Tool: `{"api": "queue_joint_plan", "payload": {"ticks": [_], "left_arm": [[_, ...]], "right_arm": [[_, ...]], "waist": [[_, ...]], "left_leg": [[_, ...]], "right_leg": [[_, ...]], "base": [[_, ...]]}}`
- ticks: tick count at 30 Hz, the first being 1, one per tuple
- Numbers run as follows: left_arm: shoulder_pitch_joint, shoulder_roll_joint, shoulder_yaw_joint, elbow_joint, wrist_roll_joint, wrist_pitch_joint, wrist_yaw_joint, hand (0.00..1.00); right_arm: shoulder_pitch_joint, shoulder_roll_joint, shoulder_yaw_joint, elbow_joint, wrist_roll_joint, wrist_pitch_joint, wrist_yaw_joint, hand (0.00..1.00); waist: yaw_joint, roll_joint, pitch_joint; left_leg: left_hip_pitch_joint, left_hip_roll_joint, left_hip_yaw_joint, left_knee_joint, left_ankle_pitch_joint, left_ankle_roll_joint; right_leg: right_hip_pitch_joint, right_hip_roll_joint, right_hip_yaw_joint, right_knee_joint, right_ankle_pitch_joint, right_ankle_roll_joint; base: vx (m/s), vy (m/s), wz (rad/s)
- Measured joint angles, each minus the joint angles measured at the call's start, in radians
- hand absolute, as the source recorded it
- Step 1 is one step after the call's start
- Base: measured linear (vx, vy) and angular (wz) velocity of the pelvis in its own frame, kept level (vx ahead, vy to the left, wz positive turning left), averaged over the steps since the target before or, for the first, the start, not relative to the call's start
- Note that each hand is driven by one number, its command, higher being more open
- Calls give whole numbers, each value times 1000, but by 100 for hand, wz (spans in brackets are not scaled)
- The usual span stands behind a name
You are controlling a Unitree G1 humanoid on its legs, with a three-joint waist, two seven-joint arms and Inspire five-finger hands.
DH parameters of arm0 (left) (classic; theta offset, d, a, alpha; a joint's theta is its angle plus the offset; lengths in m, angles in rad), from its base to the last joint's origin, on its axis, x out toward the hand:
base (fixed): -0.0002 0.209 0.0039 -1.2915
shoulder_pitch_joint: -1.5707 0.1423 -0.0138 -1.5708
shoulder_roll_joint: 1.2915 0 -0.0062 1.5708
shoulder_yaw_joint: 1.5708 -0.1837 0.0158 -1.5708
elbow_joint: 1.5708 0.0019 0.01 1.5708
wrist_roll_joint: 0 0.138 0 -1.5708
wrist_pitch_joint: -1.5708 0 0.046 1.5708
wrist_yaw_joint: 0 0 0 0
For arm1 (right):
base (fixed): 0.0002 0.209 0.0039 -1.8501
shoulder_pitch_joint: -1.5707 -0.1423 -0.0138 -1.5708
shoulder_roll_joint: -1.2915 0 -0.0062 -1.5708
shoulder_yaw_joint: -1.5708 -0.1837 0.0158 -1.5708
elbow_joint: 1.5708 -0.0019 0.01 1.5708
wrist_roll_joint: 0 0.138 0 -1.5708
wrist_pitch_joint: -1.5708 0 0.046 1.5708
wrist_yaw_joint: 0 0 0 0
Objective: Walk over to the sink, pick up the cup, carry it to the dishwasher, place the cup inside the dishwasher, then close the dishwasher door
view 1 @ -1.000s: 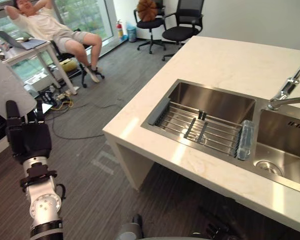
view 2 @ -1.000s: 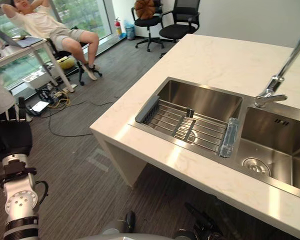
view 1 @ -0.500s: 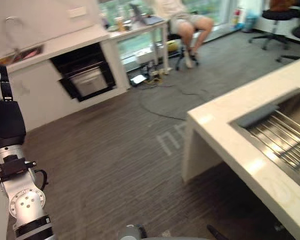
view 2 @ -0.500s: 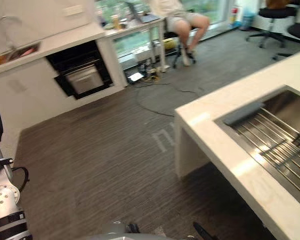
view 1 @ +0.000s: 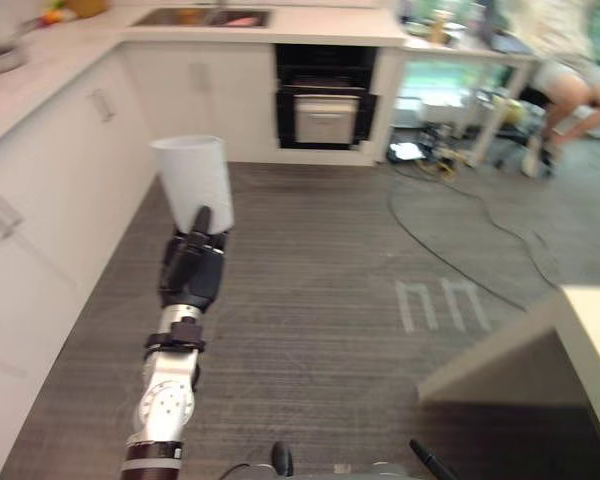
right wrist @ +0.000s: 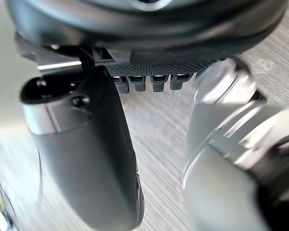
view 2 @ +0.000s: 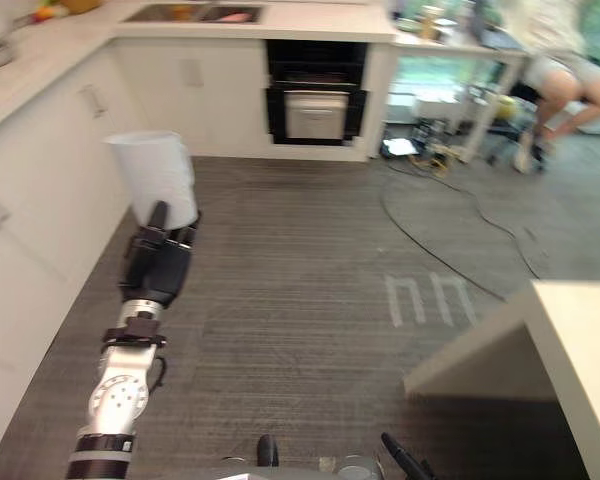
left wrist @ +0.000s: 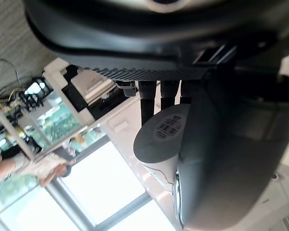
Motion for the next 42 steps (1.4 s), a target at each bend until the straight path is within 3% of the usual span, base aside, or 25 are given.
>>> {"api": "queue_joint_plan", "payload": {"ticks": [2, 3, 4, 5, 7, 10, 11, 12, 19, 23, 26, 27, 28, 29, 31, 32, 33, 34, 35, 36, 37, 39, 40, 41, 42], "left_arm": [[15, -4, -15, 18, 59, -36, 21, 0], [23, 3, -37, 16, 86, -63, 30, 0], [30, 11, -56, 16, 123, -84, 44, 0], [37, -2, -86, 12, 169, -101, 68, 0], [36, -1, -128, -1, 237, -106, 98, 0], [33, 1, -199, -6, 300, -93, 141, 0], [32, 2, -197, -11, 315, -94, 159, 0], [50, 0, -131, -38, 351, -108, 218, 0], [50, -5, -131, -38, 381, -115, 234, 0], [80, -33, -129, -38, 467, -126, 283, 0], [105, -73, -129, -47, 540, -149, 311, 0], [106, -101, -132, -49, 608, -154, 330, 0], [106, -105, -138, -49, 630, -153, 337, 0], [105, -104, -162, -49, 676, -151, 346, 0], [88, -97, -224, -58, 719, -140, 346, 0], [73, -90, -223, -60, 733, -143, 349, 0], [73, -79, -226, -59, 733, -127, 359, 0], [69, -67, -229, -61, 733, -118, 365, 0], [59, -68, -226, -67, 733, -120, 368, 0], [43, -66, -222, -69, 733, -124, 372, 0], [17, -63, -222, -69, 733, -126, 382, 0], [-22, -62, -228, -69, 738, -125, 391, 0], [-42, -62, -245, -73, 743, -117, 391, 0], [-45, -62, -249, -74, 743, -115, 391, 0], [-48, -63, -254, -75, 742, -108, 392, 0]], "right_arm": [[-19, 20, 33, 10, -6, -8, -2, 100], [-38, 35, 38, 25, -12, -20, -4, 100], [-58, 41, 56, 39, -17, -21, -16, 100], [-94, 25, 77, 45, -27, -14, -38, 100], [-169, -2, 125, 42, -36, -1, -96, 100], [-221, -19, 149, 34, 27, 37, -143, 100], [-223, -23, 161, 28, 48, 44, -141, 100], [-135, -8, 252, 42, 74, 84, -117, 100], [-115, -4, 228, 43, 75, 84, -92, 100], [-68, 8, 137, 69, 74, 85, -26, 100], [-42, 10, 82, 90, 74, 85, 2, 100], [-33, 9, 39, 116, 75, 82, 6, 100], [-26, 9, 23, 121, 77, 80, 7, 100], [-4, 13, 4, 129, 86, 69, 12, 100], [35, -5, -17, 124, 87, 57, 32, 100], [21, -8, -25, 110, 87, 52, 46, 100], [24, -5, -26, 92, 87, 32, 67, 100], [24, -6, -12, 74, 83, 11, 82, 100], [21, -3, 1, 59, 83, -4, 91, 100], [16, 4, 15, 44, 83, -16, 98, 100], [6, 16, 34, 16, 86, -20, 97, 100], [-15, 34, 42, -6, 91, -18, 74, 100], [-18, 42, 47, -17, 133, -14, 44, 100], [-19, 42, 47, -19, 142, -14, 39, 100], [-24, 40, 45, -20, 164, -13, 26, 100]], "waist": [[10, -17, 1], [29, -37, 7], [42, -54, 7], [56, -44, -2], [52, -30, -5], [51, -31, -5], [52, -32, -6], [27, -60, -30], [23, -62, -31], [20, -55, -29], [18, -34, -31], [0, -37, -29], [-7, -40, -27], [-12, -51, -24], [-19, -43, -37], [-10, -65, -6], [-23, -62, -8], [-33, -61, -9], [-35, -56, -9], [-34, -58, -12], [-37, -52, -12], [-59, -49, 3], [-60, -49, 3], [-57, -50, 3], [-51, -50, 4]], "left_leg": [[18, -12, -36, 3, 5, -10], [33, -27, -36, 1, 5, -10], [48, -41, -38, -6, 2, -14], [50, -36, -38, -17, 2, -19], [39, -20, -34, -26, 5, -29], [94, 3, -26, -49, -2, -42], [110, 9, -19, -51, -7, -45], [134, 23, 36, -64, -9, -50], [123, 27, 40, -43, -17, -58], [83, 51, 99, 122, -116, -66], [38, 92, 148, 225, -185, -67], [1, 94, 150, 294, -211, -63], [-5, 89, 151, 313, -220, -60], [3, 75, 174, 339, -232, -43], [31, 41, 252, 351, -286, 6], [66, 8, 256, 363, -304, 24], [107, -6, 239, 346, -309, 30], [164, -11, 215, 305, -304, 38], [178, -7, 197, 291, -302, 44], [179, 1, 182, 284, -301, 46], [172, 16, 154, 274, -301, 47], [171, 29, 88, 243, -298, 52], [180, 34, 60, 214, -299, 47], [184, 33, 58, 211, -300, 45], [204, 31, 53, 212, -316, 17]], "right_leg": [[-32, 9, 20, -82, 36, 12], [-33, -4, 17, -131, 113, 13], [-29, -23, 7, -140, 121, 49], [-9, -22, -6, -190, 114, 53], [0, -10, -30, -242, 120, 38], [71, 10, -41, -294, 129, 28], [94, 15, -38, -319, 139, 27], [148, 26, -12, -454, 222, 38], [157, 27, -13, -474, 233, 34], [202, 37, -18, -480, 230, 23], [165, 39, -87, -406, 187, 13], [103, 15, -124, -268, 113, 14], [90, 4, -131, -228, 86, 18], [82, -30, -154, -175, 44, 29], [79, -102, -215, -14, -13, 60], [-39, -177, -206, 280, -1, -5], [-85, -207, -202, 419, 79, -76], [-120, -207, -171, 519, 207, -80], [-156, -185, -136, 577, 260, -80], [-192, -148, -114, 608, 209, -56], [-235, -90, -109, 588, 148, -52], [-266, -12, -114, 406, 96, -25], [-262, 20, -111, 115, 115, -2], [-261, 22, -110, 51, 124, 5], [-255, 25, -111, -135, 178, 25]], "base": [[179, -121, 73], [163, -187, 34], [169, -227, 6], [160, -222, -2], [109, -162, 2], [78, -77, -2], [84, -37, -14], [44, -14, -7], [0, 0, 0], [-38, -16, -8], [-63, -42, -6], [-37, -1, 31], [-13, 46, 53], [47, 81, 71], [110, 95, 66], [63, 102, 31], [114, 157, 33], [140, 129, 46], [158, 105, 44], [153, 0, 49], [161, -43, 68], [208, -114, 98], [224, -140, 80], [296, -175, 53], [383, -224, 18]]}}
